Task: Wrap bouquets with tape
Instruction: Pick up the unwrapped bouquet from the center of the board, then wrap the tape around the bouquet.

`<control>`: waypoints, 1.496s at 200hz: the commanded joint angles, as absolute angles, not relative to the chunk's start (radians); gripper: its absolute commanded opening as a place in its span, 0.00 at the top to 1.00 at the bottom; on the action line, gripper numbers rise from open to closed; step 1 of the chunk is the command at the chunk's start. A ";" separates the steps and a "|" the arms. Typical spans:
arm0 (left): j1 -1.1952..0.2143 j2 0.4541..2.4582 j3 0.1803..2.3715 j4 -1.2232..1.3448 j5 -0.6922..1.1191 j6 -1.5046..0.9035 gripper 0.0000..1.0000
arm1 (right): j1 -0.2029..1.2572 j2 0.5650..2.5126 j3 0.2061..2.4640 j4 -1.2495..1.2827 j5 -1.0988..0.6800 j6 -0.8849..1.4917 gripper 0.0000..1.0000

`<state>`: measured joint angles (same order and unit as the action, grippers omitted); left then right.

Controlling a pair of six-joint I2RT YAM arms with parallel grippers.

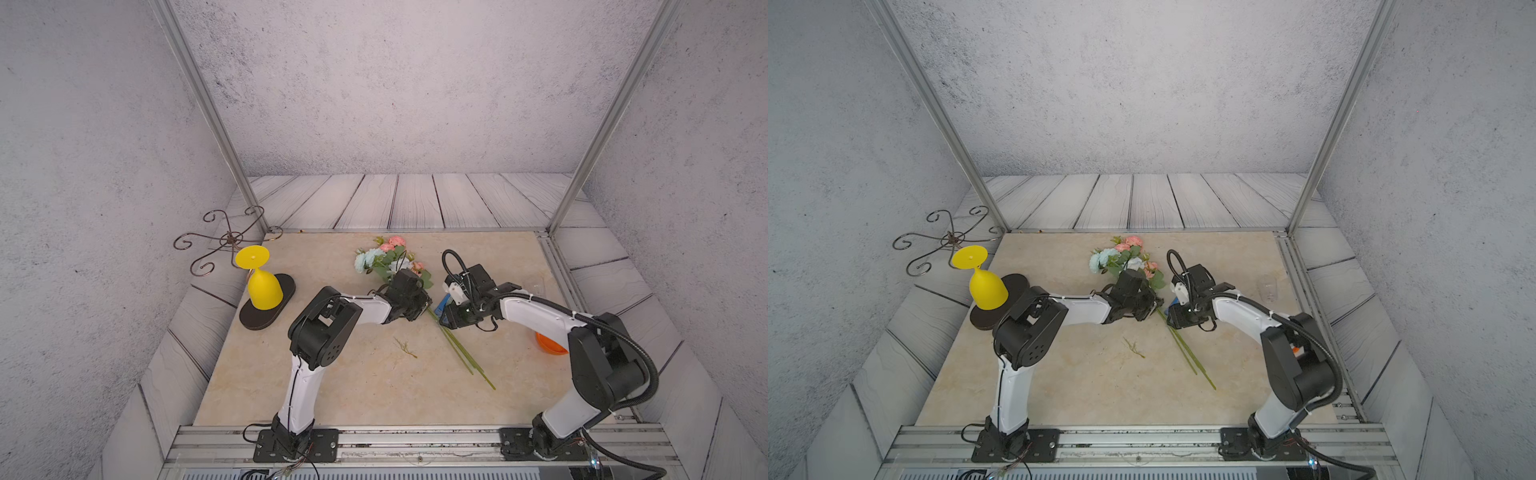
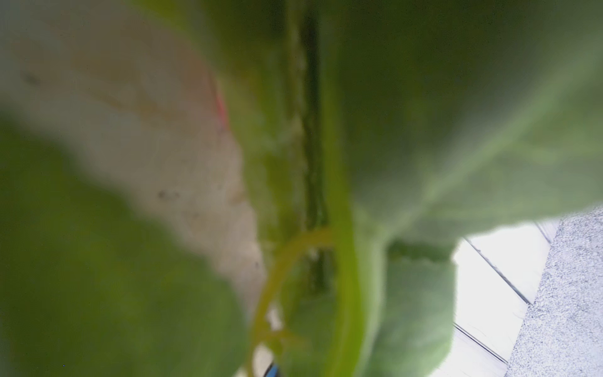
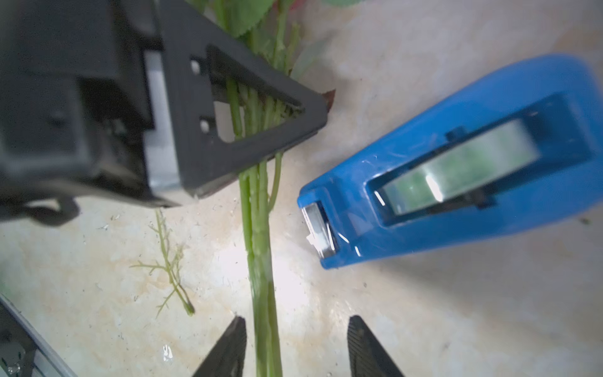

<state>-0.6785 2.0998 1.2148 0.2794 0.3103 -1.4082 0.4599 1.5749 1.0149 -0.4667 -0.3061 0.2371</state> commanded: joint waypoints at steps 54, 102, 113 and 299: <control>-0.626 2.191 1.215 0.870 0.467 -1.414 1.00 | 0.359 1.564 1.078 -0.483 -0.586 0.247 0.50; -0.621 2.220 1.193 1.028 0.462 -1.437 1.00 | 0.323 1.643 1.150 -0.486 -0.666 0.228 0.52; -0.621 2.220 1.193 1.066 0.459 -1.437 1.00 | 0.318 1.677 1.160 -0.494 -0.676 0.221 0.53; -0.629 2.224 1.108 1.163 0.457 -1.466 1.00 | 0.284 1.661 1.044 -0.382 -0.577 0.311 0.55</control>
<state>-0.6292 2.2379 1.1118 1.0977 0.4454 -1.4750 0.3161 1.7531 1.1011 -0.4198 -0.6548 0.2497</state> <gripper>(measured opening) 0.103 0.458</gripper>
